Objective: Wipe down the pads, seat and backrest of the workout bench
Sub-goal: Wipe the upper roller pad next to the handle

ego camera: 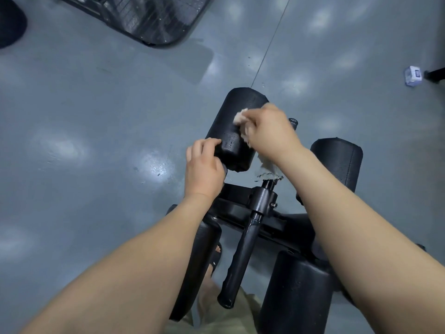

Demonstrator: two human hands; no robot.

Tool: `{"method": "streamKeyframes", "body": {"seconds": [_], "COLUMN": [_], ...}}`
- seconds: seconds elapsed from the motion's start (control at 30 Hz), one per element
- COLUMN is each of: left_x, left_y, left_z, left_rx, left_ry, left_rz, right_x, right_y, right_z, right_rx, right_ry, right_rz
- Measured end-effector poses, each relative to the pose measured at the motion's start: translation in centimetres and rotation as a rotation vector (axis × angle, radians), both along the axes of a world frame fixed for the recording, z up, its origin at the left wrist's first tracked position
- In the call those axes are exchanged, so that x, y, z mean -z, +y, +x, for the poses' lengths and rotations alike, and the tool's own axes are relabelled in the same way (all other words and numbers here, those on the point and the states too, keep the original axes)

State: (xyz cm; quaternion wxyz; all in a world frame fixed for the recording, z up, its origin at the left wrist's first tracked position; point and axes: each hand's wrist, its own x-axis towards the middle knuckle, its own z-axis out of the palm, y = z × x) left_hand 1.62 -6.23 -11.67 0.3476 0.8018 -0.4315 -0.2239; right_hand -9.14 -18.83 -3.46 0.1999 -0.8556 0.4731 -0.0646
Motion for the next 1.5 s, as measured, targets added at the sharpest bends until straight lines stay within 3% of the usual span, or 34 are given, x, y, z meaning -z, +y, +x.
{"method": "streamKeyframes", "body": {"seconds": [0.2,0.37,0.7,1.0,1.17,1.3,1.5], "left_x": [0.3,0.2,0.1,0.1,0.0,0.4,0.5], "left_y": [-0.4,-0.5,-0.6,-0.4,-0.4,-0.3,-0.4], "left_z": [-0.1,-0.2,-0.2,-0.1,-0.1,-0.2,-0.1], "left_rx": [-0.042,-0.043,-0.046,-0.029,-0.008,0.011,0.004], "left_ry": [0.009,0.003,0.007,0.006,-0.021,-0.058,-0.044], "left_rz": [0.021,0.046,0.059,0.065,0.053,0.029,0.036], "right_x": [2.4,2.3,2.8,3.2,3.5,4.1,4.0], "right_y": [-6.2,-8.1,-5.1,0.7,-4.2,-7.6,-5.2], "right_z": [1.2,1.9,2.5,1.7,1.3,1.8,2.1], "right_rx": [0.19,0.21,-0.011,-0.105,0.116,0.126,0.043], "right_ry": [0.039,0.154,0.28,0.159,-0.033,0.074,0.122], "right_rz": [-0.041,0.012,-0.072,-0.026,-0.029,-0.027,-0.063]}}
